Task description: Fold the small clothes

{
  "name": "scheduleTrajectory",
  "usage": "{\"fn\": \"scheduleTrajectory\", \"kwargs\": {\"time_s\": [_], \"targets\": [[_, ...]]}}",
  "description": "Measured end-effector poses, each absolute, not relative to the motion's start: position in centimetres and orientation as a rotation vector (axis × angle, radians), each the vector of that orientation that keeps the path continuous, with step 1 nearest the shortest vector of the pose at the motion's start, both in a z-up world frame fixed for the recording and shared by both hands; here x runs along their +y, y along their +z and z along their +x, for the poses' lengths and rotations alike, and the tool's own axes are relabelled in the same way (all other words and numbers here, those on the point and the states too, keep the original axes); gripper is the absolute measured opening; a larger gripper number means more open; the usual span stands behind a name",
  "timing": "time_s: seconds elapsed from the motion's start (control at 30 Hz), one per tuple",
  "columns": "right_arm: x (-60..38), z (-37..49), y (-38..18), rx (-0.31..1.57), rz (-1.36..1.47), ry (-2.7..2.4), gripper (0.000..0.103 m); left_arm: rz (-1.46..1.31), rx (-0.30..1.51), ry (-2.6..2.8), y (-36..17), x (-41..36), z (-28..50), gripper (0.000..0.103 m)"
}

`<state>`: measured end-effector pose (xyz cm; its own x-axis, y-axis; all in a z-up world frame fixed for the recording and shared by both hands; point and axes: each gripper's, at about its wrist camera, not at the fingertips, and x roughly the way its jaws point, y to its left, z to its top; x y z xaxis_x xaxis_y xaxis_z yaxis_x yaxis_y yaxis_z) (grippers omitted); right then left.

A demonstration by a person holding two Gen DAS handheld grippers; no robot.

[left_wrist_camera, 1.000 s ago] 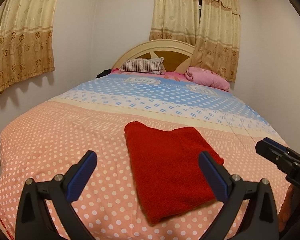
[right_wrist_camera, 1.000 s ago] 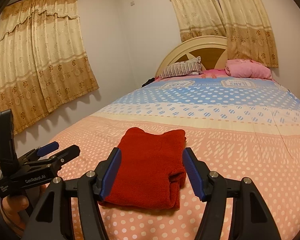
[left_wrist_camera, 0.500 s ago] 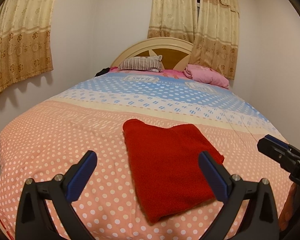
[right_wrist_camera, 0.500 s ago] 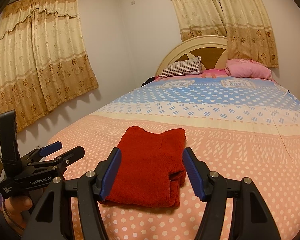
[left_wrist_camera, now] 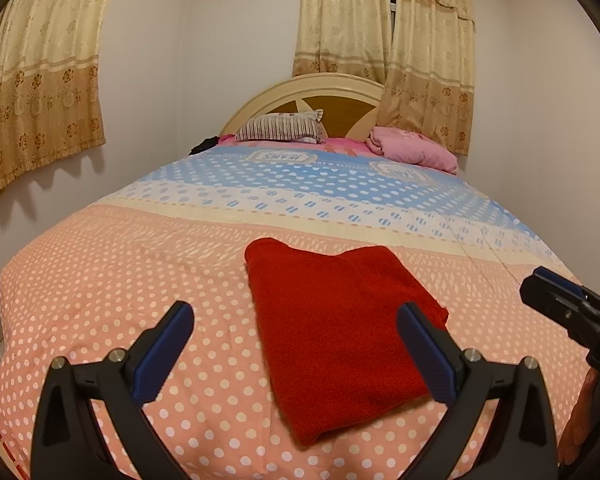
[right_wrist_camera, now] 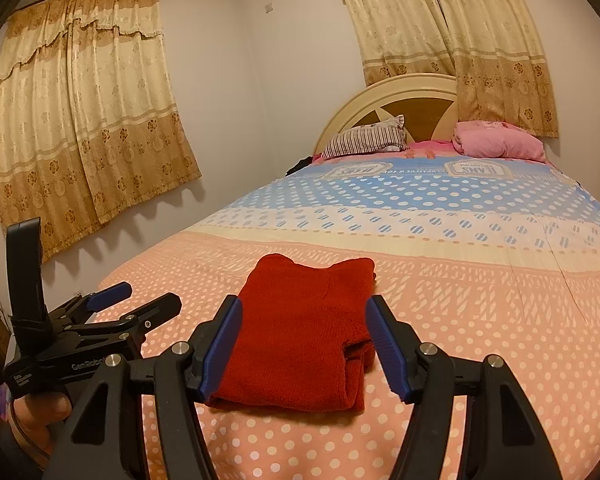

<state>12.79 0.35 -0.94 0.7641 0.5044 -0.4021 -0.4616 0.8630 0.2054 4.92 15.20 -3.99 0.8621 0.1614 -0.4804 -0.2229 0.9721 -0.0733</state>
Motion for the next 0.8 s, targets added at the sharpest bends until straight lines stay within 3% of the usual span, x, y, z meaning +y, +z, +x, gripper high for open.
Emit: {"fn": "scheduleTrajectory", "kwargs": {"time_s": [0.8], "targets": [[0.4,11.0,0.6,0.391,0.091,0.534,0.066,-0.138,0.424,0.258,-2.2,16.7,3.8,0.103]]}}
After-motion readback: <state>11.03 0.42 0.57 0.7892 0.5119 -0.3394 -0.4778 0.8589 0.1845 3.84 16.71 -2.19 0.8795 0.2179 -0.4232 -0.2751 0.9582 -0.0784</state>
